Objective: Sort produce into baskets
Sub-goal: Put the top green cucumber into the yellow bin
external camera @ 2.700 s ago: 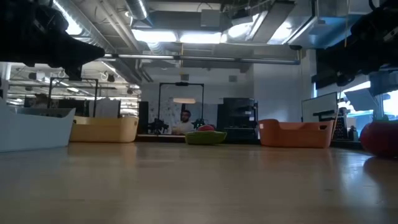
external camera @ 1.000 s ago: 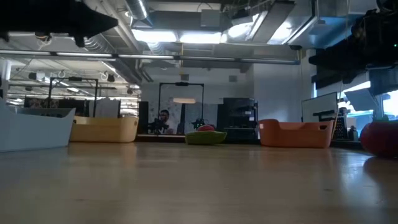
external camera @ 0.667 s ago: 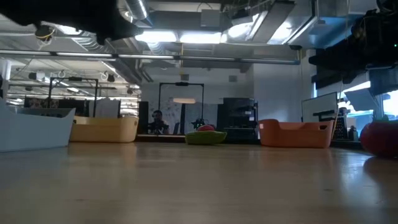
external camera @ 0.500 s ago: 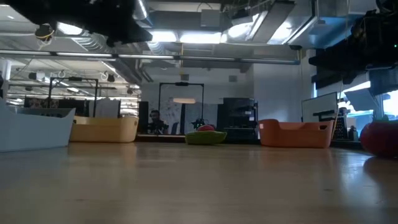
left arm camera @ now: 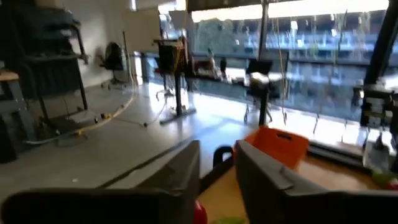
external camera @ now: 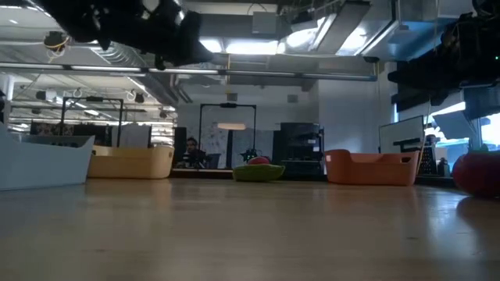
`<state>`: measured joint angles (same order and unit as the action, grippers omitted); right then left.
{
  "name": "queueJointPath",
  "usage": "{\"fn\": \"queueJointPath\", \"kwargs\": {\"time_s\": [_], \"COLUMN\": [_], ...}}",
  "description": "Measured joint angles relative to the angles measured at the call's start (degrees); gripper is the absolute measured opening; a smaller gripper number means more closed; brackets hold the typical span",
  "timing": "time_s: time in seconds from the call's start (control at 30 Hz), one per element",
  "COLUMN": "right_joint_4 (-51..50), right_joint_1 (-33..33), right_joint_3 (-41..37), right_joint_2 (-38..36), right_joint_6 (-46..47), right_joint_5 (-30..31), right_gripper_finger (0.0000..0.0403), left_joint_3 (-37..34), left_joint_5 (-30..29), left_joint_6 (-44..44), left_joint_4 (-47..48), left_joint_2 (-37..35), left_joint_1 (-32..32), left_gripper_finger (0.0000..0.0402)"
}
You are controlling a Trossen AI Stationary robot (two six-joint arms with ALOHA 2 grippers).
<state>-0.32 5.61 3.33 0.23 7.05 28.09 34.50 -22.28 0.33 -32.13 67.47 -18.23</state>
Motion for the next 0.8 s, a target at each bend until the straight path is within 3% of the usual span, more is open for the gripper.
{"fn": "queueJointPath", "kwargs": {"time_s": [0.17, 0.33, 0.67, 0.8], "right_joint_4": [-1.1, -1.5, -1.7, -2.6], "right_joint_1": [0.0, 0.0, 0.0, 0.0], "right_joint_3": [0.0, 0.0, 0.0, 0.1], "right_joint_2": [0.0, 0.0, 0.0, 0.0], "right_joint_6": [0.0, 0.0, 0.0, 0.0], "right_joint_5": [0.0, 0.0, 0.0, 0.0], "right_gripper_finger": [0.0007, 0.0007, 0.0007, 0.0007], "left_joint_3": [9.6, 18.4, 19.3, 19.3], "left_joint_5": [2.6, 5.5, 5.8, 10.4], "left_joint_6": [-4.2, -7.7, -5.0, -4.7], "left_joint_4": [15.3, 29.2, 31.0, 29.3], "left_joint_2": [4.5, 10.0, 14.9, 17.9], "left_joint_1": [-1.2, -2.5, -2.7, -4.0], "left_gripper_finger": [0.0199, 0.0245, 0.0256, 0.0256]}}
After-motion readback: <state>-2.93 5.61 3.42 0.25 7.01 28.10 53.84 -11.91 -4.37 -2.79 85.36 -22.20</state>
